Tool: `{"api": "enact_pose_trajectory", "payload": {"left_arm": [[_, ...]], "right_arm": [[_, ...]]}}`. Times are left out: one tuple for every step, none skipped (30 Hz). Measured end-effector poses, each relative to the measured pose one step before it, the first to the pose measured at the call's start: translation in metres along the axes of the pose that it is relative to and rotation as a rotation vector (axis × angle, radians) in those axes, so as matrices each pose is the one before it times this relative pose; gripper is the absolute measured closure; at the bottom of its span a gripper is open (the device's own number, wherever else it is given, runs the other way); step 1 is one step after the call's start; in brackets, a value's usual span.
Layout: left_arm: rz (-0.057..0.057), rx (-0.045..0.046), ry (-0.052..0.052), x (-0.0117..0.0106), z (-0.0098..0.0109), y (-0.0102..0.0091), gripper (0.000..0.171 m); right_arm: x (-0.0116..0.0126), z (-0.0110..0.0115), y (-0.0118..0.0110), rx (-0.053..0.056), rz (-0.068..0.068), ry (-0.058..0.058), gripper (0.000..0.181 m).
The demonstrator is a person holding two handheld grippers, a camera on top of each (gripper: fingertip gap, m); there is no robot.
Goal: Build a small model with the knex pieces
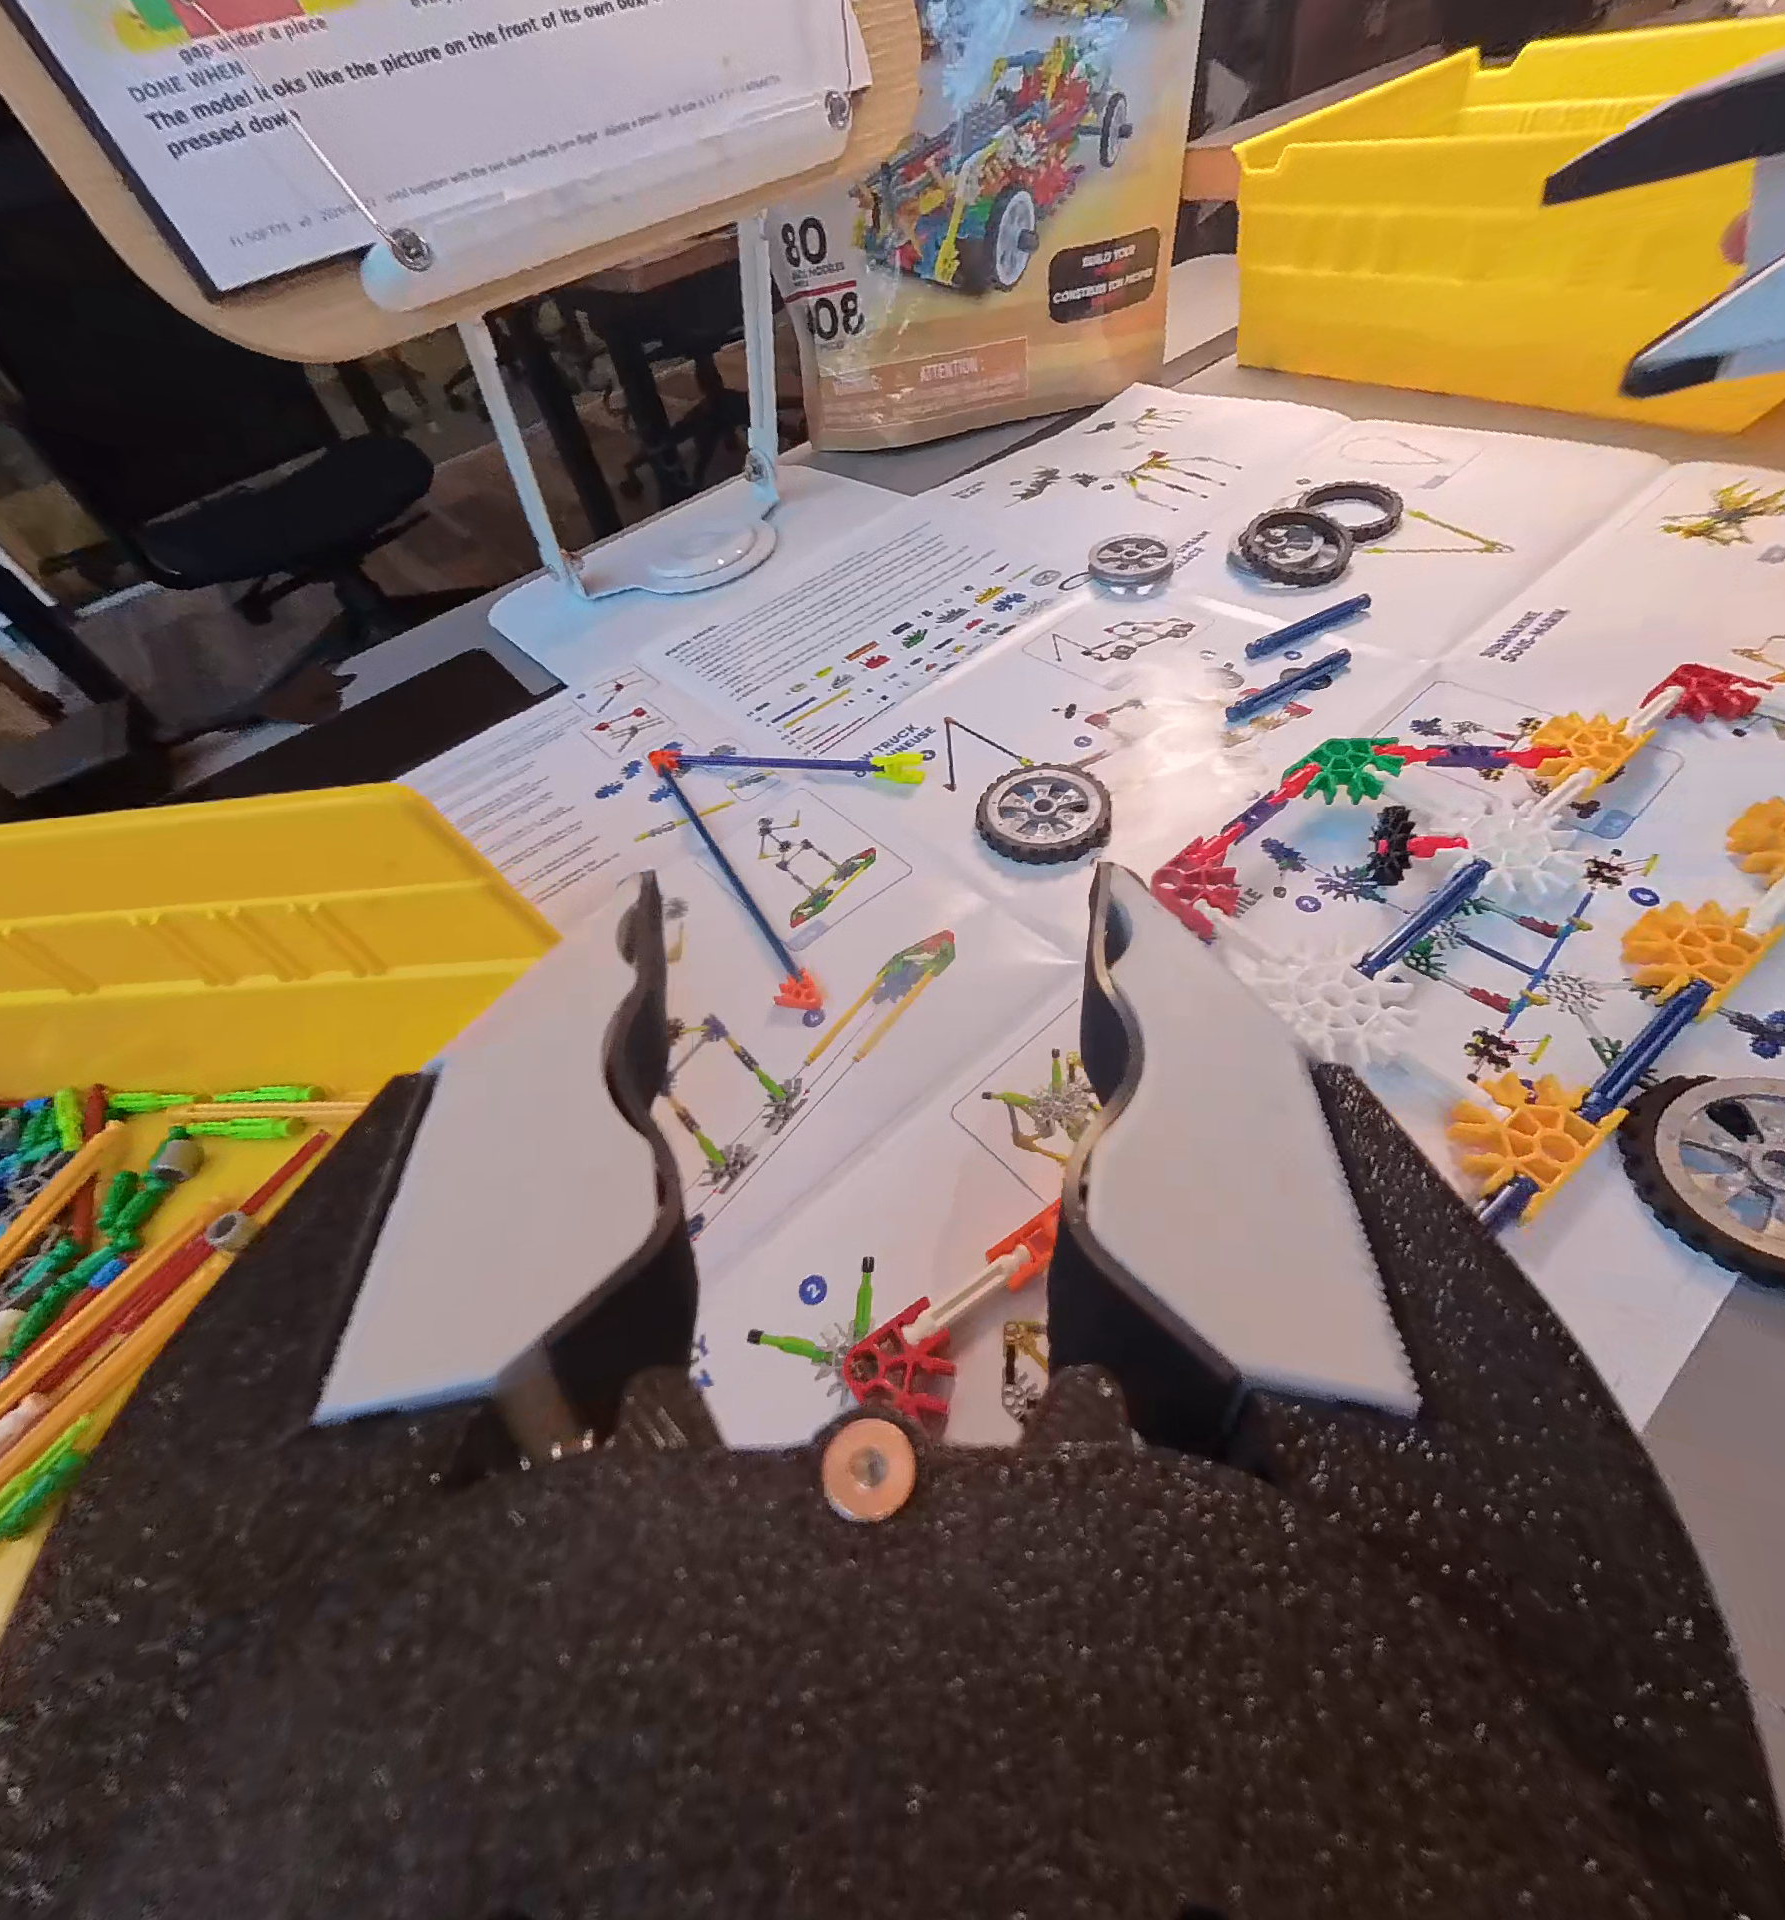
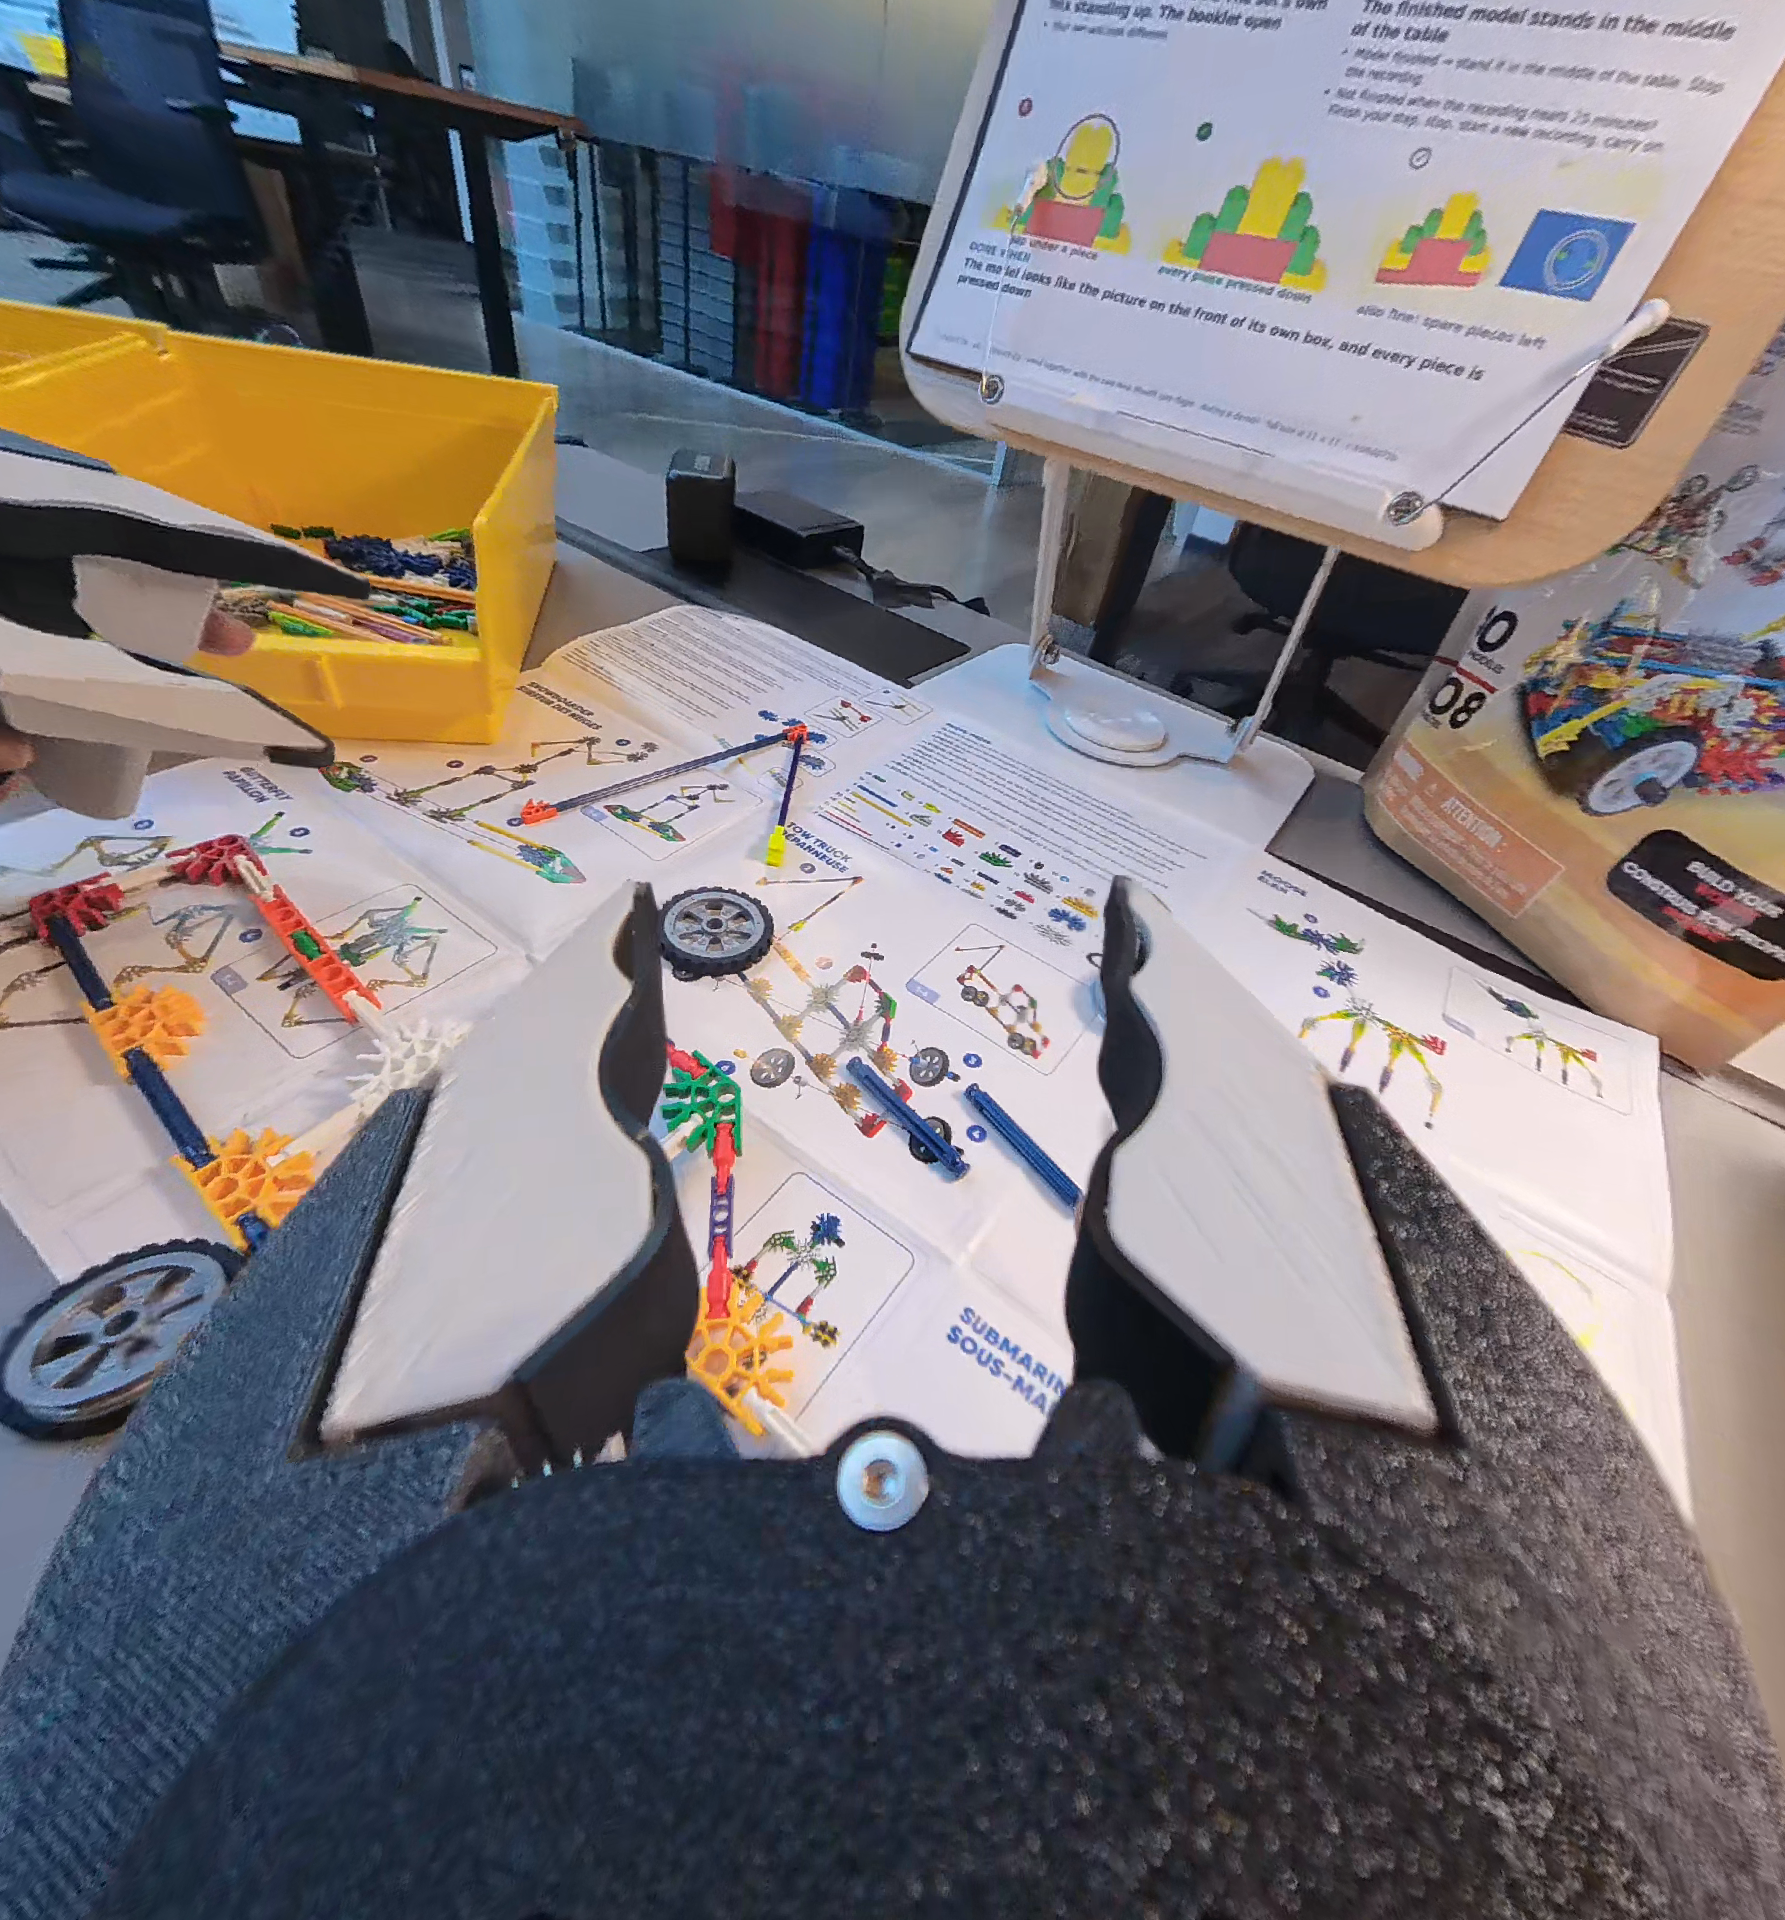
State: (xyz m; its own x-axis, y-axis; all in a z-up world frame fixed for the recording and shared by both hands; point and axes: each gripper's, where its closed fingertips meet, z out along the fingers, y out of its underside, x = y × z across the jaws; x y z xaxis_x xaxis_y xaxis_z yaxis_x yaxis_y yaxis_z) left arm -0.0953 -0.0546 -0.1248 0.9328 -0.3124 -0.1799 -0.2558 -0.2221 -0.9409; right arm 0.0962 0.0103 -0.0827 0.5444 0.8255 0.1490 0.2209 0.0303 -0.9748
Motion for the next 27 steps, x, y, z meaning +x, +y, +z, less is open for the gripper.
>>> {"api": "enact_pose_trajectory", "payload": {"left_arm": [[0.0131,-0.01596,-0.0293,-0.00328,-0.00358,-0.00199,0.092],[0.0077,-0.01905,-0.023,-0.00259,-0.00504,-0.00257,0.093],[0.0025,-0.02064,-0.0167,-0.00141,-0.00641,-0.00222,0.093],[-0.002,-0.01778,-0.0142,-0.00044,-0.00782,-0.00175,0.093],[-0.0073,-0.02271,-0.0097,0.00083,-0.00852,0.00037,0.093],[-0.0126,-0.02583,-0.0026,0.00283,-0.00904,0.00243,0.092],[-0.0154,-0.01156,0.0004,0.00446,-0.00981,0.00228,0.091],[-0.0124,0.00413,-0.0019,0.0053,-0.01053,0.00174,0.091],[-0.005,0.00349,-0.0063,0.00546,-0.01065,0.00292,0.092],[-0.0029,-0.00556,-0.0068,0.00602,-0.01023,0.00486,0.092],[-0.0077,-0.00508,-0.0033,0.00693,-0.00974,0.00574,0.09],[-0.0157,0.00114,0.0019,0.00799,-0.00945,0.0055,0.09],[-0.0179,0.0056,0.0057,0.00902,-0.00919,0.00545,0.089],[-0.0135,0.00891,0.0063,0.00922,-0.00876,0.00502,0.089],[-0.0094,0.00854,0.0009,0.0082,-0.00821,0.00517,0.089],[-0.0053,0.00677,-0.0002,0.00727,-0.00739,0.0054,0.089],[-0.0047,0.00398,0.0017,0.00673,-0.00649,0.00543,0.088],[-0.0056,0.00185,0.0021,0.0057,-0.00548,0.00541,0.087],[-0.0064,-0.00187,0.0007,0.00446,-0.00424,0.0056,0.087],[-0.0023,-0.00686,-0.001,0.00318,-0.00297,0.00578,0.086],[0.0032,-0.00917,-0.0068,0.00143,-0.00186,0.00569,0.084],[0.006,-0.00932,-0.0094,-0.00002,-0.00057,0.00497,0.083],[0.0034,-0.0104,-0.0077,-0.00083,0.00056,0.00455,0.082],[-0.0032,-0.00892,-0.0021,-0.00082,0.0013,0.00337,0.08],[-0.0087,-0.00474,0.0027,-0.00054,0.00152,0.0018,0.08],[-0.0063,-0.00065,0.0032,-0.00058,0.00165,0.00028,0.079],[-0.0014,0.00124,0.002,-0.00068,0.00168,-0.00065,0.079]], "right_arm": [[-0.00075,-0.00727,-0.00454,-0.001,0.0082,0.0013,0.096],[-0.00192,-0.00813,-0.00266,-0.0086,0.006,0.0003,0.096],[-0.00325,-0.00862,0.00068,-0.0214,0.0026,-0.0022,0.095],[-0.00474,-0.00931,0.00324,-0.0256,0.0023,-0.0077,0.092],[-0.00515,-0.00997,0.00491,-0.0247,0.0054,-0.0072,0.091],[-0.00538,-0.01064,0.00605,-0.0228,0.0072,-0.0087,0.09],[-0.005,-0.01095,0.00661,-0.0183,0.0074,-0.0059,0.089],[-0.00444,-0.01125,0.00663,-0.0139,0.0059,-0.0026,0.089],[-0.00387,-0.01111,0.00711,-0.0123,0.0038,0.0006,0.089],[-0.00299,-0.01072,0.00773,-0.0146,0.0033,0.006,0.089],[-0.00303,-0.01014,0.00727,-0.0087,0.008,0.0061,0.089],[-0.00408,-0.00956,0.00686,-0.0048,0.014,-0.0005,0.089],[-0.00499,-0.00896,0.00719,-0.0072,0.0118,-0.0061,0.087],[-0.00412,-0.00814,0.00784,-0.0109,0.0055,-0.0003,0.086],[-0.00283,-0.00757,0.00761,-0.0089,-0.001,0.008,0.085],[-0.00283,-0.00678,0.00686,-0.0034,-0.001,0.0077,0.085],[-0.00359,-0.00543,0.00654,-0.0028,0.0063,0.0009,0.085],[-0.00424,-0.00365,0.00581,-0.002,0.0109,-0.0058,0.085],[-0.00382,-0.00113,0.00343,-0.0016,0.0037,-0.0099,0.085],[-0.00214,0.00117,0.00201,-0.0084,-0.005,-0.0059,0.084],[0.00013,0.00212,0.00125,-0.0119,-0.0093,0.0041,0.083],[0.0021,0.00248,0.00026,-0.0077,-0.0093,0.0158,0.082],[0.00113,0.00252,-0.0004,-0.0024,-0.01,0.0123,0.082],[-0.00021,0.0026,0.00047,-0.0081,-0.0096,0.0053,0.082],[0.00041,0.00264,0.00058,-0.0095,-0.0102,0.0078,0.082],[0.00033,0.00217,-0.00044,-0.0059,-0.0128,0.0076,0.082],[-0.00024,0.00173,-0.00045,-0.0074,-0.0134,0.0028,0.081]]}}
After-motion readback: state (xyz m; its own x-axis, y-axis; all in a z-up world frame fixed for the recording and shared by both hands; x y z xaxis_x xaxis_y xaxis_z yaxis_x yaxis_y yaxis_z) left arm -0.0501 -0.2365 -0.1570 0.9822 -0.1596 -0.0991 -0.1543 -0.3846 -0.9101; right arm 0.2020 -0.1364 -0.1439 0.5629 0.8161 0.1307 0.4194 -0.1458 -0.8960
